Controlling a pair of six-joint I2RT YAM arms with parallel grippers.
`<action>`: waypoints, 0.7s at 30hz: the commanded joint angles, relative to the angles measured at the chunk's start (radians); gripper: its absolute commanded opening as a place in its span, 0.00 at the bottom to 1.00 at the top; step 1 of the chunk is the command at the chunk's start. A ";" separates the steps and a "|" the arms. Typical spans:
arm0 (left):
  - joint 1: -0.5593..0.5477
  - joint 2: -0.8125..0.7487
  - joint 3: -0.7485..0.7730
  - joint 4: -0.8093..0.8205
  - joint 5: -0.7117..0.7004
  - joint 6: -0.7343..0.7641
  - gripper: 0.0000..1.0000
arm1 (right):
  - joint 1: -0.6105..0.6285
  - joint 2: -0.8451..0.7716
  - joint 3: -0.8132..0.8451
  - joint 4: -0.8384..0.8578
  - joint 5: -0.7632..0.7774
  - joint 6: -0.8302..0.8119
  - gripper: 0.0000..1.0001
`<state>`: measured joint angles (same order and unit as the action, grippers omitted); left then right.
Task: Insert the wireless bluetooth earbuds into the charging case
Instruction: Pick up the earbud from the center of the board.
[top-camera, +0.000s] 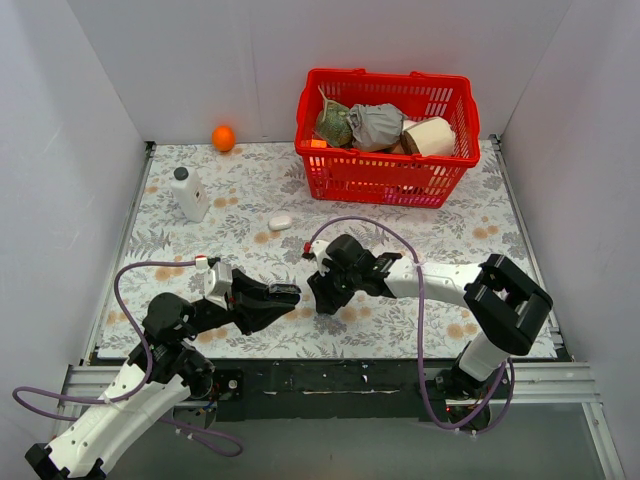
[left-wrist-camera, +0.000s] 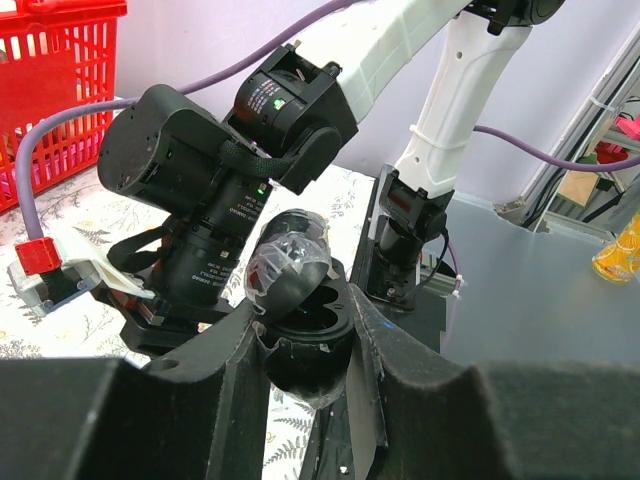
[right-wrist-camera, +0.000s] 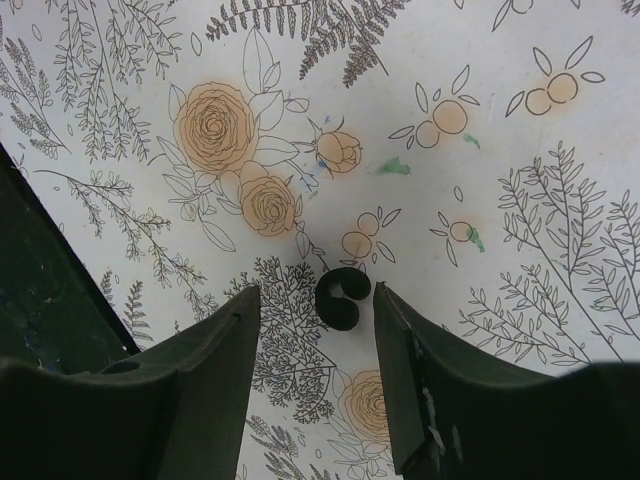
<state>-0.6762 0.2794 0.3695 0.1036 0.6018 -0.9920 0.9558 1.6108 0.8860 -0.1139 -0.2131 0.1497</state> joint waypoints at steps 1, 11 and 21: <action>0.000 0.001 0.008 -0.001 -0.008 -0.002 0.00 | 0.003 -0.037 0.007 0.016 -0.018 -0.007 0.57; 0.000 0.004 0.000 0.008 0.000 -0.008 0.00 | 0.044 -0.008 0.008 0.022 -0.023 0.007 0.51; 0.000 -0.014 -0.006 -0.001 -0.005 -0.011 0.00 | 0.043 0.014 -0.001 0.014 0.017 0.013 0.50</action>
<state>-0.6762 0.2775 0.3687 0.1043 0.6022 -1.0027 0.9993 1.6115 0.8860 -0.1097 -0.2115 0.1577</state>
